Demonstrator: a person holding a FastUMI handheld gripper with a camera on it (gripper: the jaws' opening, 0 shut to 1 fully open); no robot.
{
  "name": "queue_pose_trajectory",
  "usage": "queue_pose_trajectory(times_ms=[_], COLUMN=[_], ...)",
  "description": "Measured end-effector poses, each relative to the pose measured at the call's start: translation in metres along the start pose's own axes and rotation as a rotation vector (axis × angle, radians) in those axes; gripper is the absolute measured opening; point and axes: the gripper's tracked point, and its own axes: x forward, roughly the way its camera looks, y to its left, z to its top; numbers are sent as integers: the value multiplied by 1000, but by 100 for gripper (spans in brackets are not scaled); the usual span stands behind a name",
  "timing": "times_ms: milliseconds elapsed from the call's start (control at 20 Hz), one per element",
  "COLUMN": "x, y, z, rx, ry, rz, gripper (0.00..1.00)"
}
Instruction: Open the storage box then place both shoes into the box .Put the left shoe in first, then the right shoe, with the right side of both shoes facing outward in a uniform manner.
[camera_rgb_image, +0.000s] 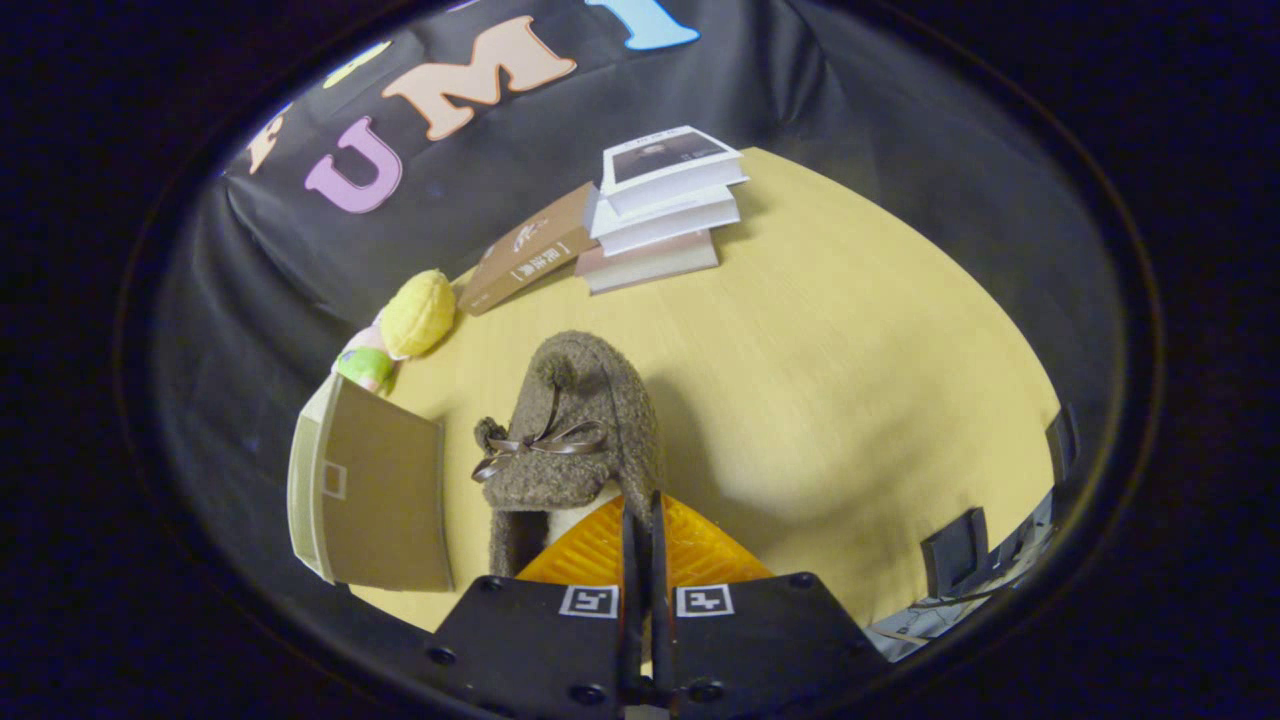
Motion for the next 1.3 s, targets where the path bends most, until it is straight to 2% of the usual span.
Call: queue_pose_trajectory(times_ms=[650, 1300], x=[-35, -33], y=[135, 290], z=[12, -8], rx=[-31, -81], ry=[-71, -83], rz=[67, 210], gripper=[7, 7])
